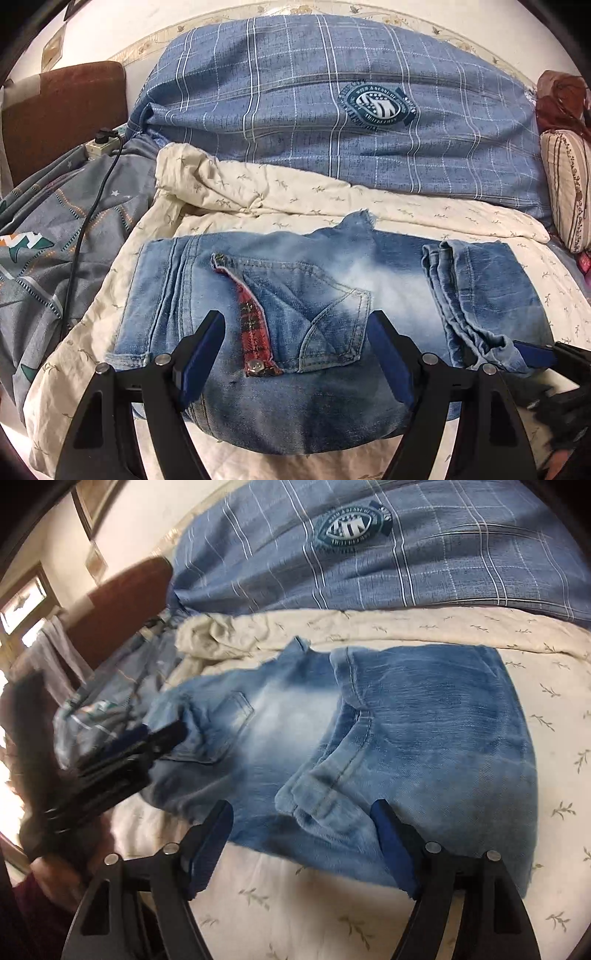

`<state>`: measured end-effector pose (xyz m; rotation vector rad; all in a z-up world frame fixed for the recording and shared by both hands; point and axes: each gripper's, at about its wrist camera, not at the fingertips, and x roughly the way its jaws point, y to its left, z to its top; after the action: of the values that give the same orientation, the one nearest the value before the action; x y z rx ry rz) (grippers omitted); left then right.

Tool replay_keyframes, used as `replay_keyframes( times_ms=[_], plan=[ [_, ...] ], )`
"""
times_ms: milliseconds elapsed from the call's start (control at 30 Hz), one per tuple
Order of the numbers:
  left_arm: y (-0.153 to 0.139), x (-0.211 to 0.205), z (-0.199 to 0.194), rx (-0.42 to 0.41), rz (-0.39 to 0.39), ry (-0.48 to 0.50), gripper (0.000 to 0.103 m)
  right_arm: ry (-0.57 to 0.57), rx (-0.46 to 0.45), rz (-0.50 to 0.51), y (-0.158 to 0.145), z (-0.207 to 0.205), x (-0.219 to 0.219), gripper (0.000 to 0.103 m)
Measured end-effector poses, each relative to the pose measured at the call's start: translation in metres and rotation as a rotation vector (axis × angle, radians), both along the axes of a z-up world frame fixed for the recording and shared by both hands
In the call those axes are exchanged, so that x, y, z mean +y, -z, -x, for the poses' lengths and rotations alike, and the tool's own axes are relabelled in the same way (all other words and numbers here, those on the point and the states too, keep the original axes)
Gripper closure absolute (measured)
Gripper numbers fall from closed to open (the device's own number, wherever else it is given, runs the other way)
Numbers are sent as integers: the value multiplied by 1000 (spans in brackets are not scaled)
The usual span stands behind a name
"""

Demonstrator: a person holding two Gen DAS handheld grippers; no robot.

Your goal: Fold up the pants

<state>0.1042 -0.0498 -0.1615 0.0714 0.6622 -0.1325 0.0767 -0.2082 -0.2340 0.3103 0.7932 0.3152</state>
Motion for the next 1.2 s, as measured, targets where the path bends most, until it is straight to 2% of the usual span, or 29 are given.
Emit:
replay_keyframes(
  times_ms=[133, 233, 300, 367, 433, 500, 633, 733, 833, 900, 967, 1000, 1033, 1100, 1200],
  plan=[
    [-5, -1, 0, -2, 33, 14, 23, 98, -96, -125, -17, 15, -39, 24],
    [-15, -11, -3, -4, 33, 45, 23, 202, -119, -130, -19, 20, -59, 25],
    [-29, -25, -6, -36, 14, 77, 23, 249, -99, -124, -14, 18, -63, 37],
    [-43, -44, -13, -45, -31, 120, 23, 275, -69, -70, -10, 12, -60, 47],
    [-54, -63, -24, -39, -49, 154, 23, 286, -58, -11, -8, 8, -54, 53],
    [-57, -83, -38, -6, -50, 207, 24, 258, -63, 0, -8, 8, -50, 57],
    [-38, -133, -68, 95, -147, 303, 34, 199, -51, 100, -2, 4, -31, 57],
    [-12, -155, -88, 167, -229, 312, 44, 158, -16, 143, 6, 6, -24, 57],
    [17, -167, -105, 215, -322, 295, 46, 126, -25, 188, 8, 9, -18, 57],
    [32, -172, -113, 220, -348, 294, 46, 104, -18, 173, 9, 11, -19, 57],
    [35, -178, -111, 173, -383, 294, 46, 83, -16, 157, 8, 12, -21, 58],
    [38, -187, -109, 124, -446, 296, 46, 75, -15, 154, 8, 11, -21, 58],
    [42, -194, -110, 114, -486, 299, 46, 69, -15, 152, 9, 11, -21, 58],
    [42, -196, -115, 127, -485, 291, 47, 63, -16, 140, 9, 10, -22, 58],
    [31, -181, -123, 190, -394, 292, 49, 64, -29, 112, 6, 8, -23, 57]
  ],
)
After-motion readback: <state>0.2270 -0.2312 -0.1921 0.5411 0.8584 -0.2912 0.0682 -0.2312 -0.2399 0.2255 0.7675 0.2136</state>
